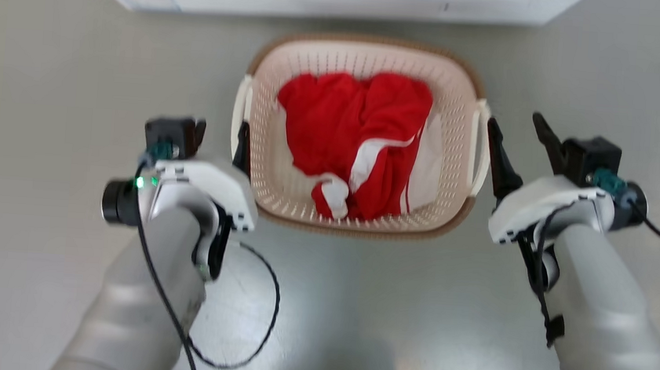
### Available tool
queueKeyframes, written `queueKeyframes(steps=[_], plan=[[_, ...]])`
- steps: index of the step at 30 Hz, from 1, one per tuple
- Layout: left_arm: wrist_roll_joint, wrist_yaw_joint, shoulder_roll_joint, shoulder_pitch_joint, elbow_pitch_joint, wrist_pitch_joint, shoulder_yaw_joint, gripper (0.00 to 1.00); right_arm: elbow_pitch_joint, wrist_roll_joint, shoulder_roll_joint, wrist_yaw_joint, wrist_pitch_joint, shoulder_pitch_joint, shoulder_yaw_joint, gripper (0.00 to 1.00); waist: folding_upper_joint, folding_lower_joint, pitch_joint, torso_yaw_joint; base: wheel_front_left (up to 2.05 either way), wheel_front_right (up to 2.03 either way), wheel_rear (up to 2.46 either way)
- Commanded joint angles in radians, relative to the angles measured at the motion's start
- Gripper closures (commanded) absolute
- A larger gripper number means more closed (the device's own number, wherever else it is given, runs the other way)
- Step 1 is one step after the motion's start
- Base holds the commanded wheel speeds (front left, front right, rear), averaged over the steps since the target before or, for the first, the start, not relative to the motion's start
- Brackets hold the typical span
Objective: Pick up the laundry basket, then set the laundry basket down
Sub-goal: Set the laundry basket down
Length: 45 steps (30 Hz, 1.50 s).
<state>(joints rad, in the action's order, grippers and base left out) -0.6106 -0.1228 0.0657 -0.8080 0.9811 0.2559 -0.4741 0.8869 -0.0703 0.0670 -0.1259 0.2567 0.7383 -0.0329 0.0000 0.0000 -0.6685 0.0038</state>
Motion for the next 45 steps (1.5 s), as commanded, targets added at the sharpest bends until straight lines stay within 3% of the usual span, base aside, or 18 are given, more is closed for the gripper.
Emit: queueKeyframes(steps=[1,21,34,45], plan=[[0.02,0.0,0.023,0.052,-0.035,0.006,0.039,0.0,-0.03,0.013,-0.017,-0.005,0.005,-0.054,-0.006,0.0,0.0,0.0,0.092,-0.005,0.0,0.0,0.0],[0.195,0.084,-0.006,0.389,-0.246,0.006,0.278,0.0,-0.203,0.104,-0.017,-0.005,0.005,-0.29,0.065,0.0,0.0,0.0,0.443,-0.027,0.0,0.0,0.0],[0.25,0.124,-0.013,0.524,-0.368,0.006,0.382,0.0,-0.295,0.106,-0.017,-0.005,0.005,-0.397,0.044,0.0,0.0,0.0,0.565,-0.039,0.0,0.0,0.0],[0.259,0.123,-0.015,0.655,-0.479,0.006,0.452,0.0,-0.356,0.138,-0.017,-0.005,0.005,-0.496,0.057,0.0,0.0,0.0,0.659,-0.043,0.0,0.0,0.0]])
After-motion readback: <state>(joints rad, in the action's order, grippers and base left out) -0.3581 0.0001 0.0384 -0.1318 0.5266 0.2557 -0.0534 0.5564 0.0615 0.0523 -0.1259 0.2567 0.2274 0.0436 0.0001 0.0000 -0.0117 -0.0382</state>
